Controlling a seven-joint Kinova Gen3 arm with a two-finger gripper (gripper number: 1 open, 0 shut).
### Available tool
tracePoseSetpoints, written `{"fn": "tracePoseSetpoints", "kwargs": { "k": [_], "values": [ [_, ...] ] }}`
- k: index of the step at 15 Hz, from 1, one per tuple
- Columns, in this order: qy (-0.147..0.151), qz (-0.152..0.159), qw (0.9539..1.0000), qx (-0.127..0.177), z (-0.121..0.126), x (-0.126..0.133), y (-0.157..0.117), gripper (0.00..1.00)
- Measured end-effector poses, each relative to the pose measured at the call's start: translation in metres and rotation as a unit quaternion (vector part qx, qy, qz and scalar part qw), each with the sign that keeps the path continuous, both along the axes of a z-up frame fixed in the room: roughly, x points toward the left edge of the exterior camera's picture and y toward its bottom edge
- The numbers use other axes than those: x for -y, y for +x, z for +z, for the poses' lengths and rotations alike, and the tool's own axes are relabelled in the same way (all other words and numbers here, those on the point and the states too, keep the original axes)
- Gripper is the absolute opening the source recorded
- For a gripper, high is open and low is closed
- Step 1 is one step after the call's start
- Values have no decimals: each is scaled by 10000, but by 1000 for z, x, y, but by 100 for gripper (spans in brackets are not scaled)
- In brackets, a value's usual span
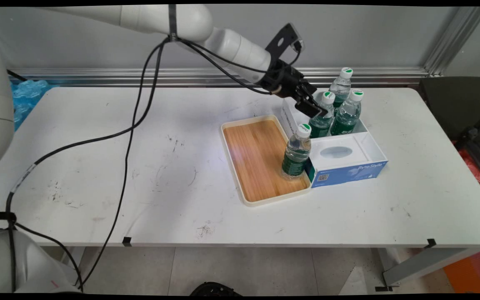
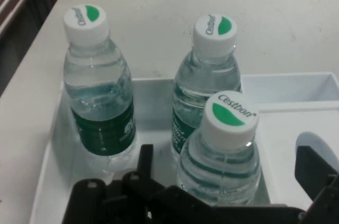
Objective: Pick up the green bottle from the white box, then place the picked object on the tray
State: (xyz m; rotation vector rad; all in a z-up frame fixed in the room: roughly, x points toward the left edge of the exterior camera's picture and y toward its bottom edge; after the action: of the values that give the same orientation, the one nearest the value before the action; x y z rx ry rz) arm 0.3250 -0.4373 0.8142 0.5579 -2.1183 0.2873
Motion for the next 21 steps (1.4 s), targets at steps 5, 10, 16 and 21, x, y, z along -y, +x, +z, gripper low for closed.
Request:
{"fn": "tracePoseSetpoints", "kwargs": {
  "k": [5,10,16,21],
  "values": [
    [-4,-19,10000,1,-16,6,-10,100],
    [12,-4,10000,10,-30,12,-17,100],
    [24,3,10000,9,-41,16,-21,0],
    [72,-44,10000,-16,-42,16,-23,0]
  ]
}}
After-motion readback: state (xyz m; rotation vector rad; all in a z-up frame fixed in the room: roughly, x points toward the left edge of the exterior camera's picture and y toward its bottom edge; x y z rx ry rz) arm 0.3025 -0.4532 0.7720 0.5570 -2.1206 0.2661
